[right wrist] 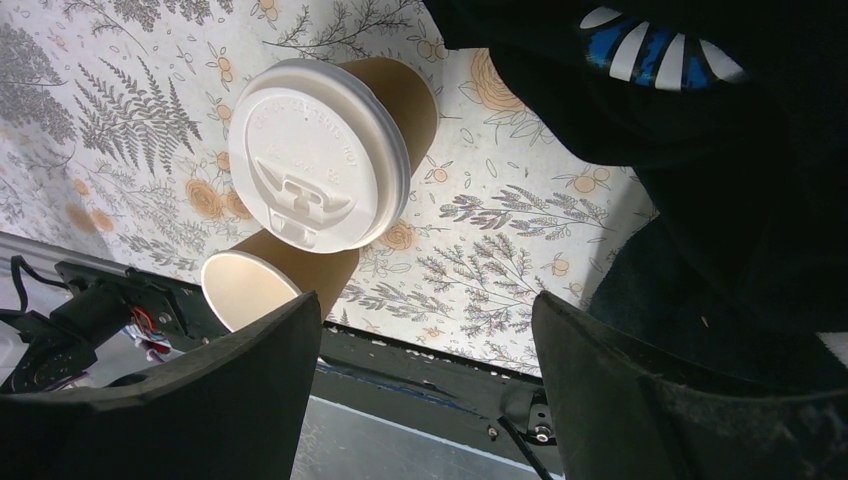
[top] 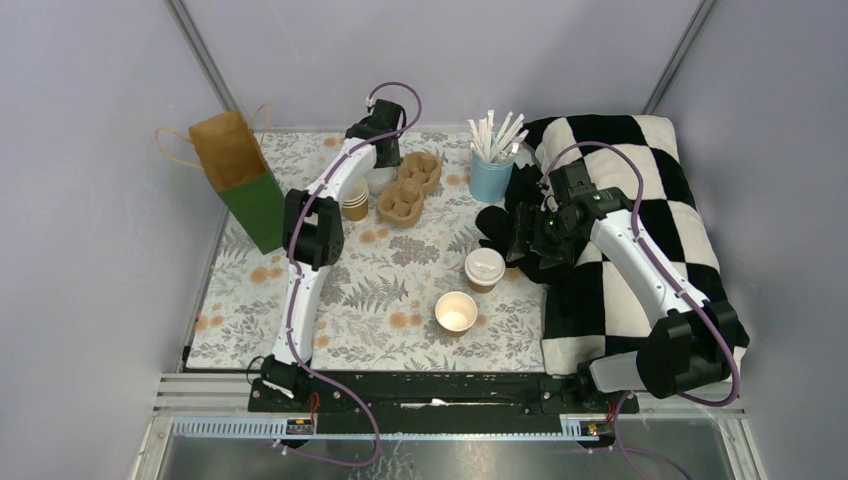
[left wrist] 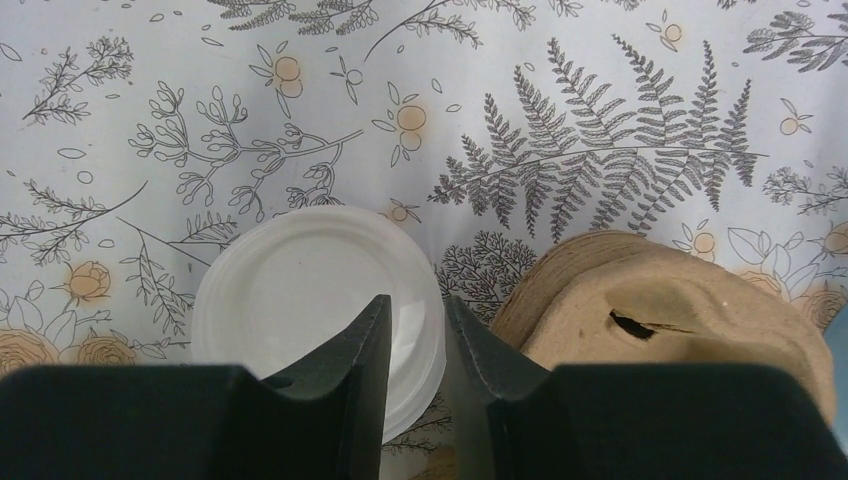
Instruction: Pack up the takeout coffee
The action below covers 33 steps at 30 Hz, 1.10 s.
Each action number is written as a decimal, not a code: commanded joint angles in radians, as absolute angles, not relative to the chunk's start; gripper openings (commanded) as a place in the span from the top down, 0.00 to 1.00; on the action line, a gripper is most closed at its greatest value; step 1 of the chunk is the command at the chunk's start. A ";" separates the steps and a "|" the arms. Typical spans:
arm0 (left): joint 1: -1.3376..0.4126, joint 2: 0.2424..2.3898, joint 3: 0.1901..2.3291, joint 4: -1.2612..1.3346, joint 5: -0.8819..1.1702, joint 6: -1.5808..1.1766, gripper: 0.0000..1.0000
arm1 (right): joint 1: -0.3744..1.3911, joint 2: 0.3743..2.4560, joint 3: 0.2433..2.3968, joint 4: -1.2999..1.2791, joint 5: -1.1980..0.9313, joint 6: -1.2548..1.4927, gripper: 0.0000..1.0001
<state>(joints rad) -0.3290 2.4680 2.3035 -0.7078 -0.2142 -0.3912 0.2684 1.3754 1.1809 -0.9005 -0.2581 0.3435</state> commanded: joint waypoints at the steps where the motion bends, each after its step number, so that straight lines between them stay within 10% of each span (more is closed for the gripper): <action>1: -0.338 2.474 2.315 -0.672 -0.243 -0.371 0.69 | 0.273 1.369 1.207 -0.909 -0.294 0.334 0.17; 33: -0.347 2.505 2.346 -0.675 -0.239 -0.337 0.78 | 0.272 1.380 1.204 -0.904 -0.303 0.333 0.18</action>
